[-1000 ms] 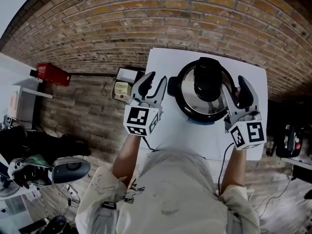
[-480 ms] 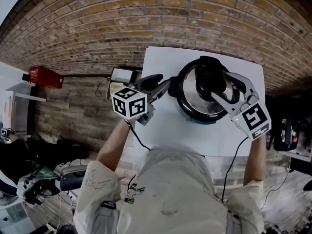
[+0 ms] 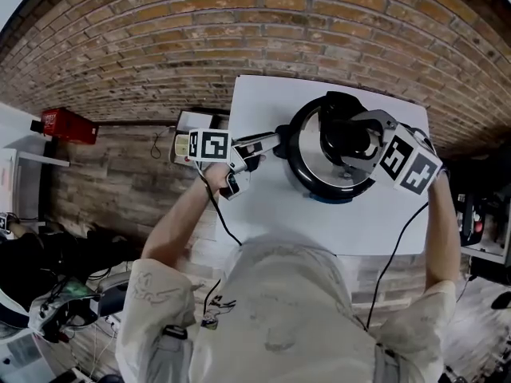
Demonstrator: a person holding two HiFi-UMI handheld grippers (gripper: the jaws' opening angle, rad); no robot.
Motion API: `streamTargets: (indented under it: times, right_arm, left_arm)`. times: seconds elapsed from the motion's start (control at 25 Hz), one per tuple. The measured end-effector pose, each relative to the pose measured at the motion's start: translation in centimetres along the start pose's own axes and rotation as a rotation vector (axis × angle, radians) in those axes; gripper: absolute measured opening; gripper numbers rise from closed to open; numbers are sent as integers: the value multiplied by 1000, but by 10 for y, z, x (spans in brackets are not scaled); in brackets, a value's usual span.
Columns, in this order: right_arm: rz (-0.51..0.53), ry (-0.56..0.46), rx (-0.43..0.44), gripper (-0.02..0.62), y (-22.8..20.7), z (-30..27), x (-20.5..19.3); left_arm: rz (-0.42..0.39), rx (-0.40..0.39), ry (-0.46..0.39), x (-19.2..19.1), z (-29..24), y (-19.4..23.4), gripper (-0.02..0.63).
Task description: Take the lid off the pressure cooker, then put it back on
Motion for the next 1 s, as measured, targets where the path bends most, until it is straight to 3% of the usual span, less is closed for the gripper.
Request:
streamTargets:
  times: [0.4,0.6,1.0]
  right_arm:
    - [47,236,184,297,-13,-26,5]
    - [52,247,221,299,-14,-29,4]
    - [34,257,236,296,-16,-30,7]
  left_arm:
    - [245,-193,62,-10,-20,20,188]
    - [326,-240,61,-13,-24,23,155]
    - [298,-245,56,-10,-22,17,127]
Point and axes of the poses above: the fingertips, and each gripper's own axes: z backward along the fingers, y to its left, x out of its top, the point moved 8 cm from there along z, backward along the fingers
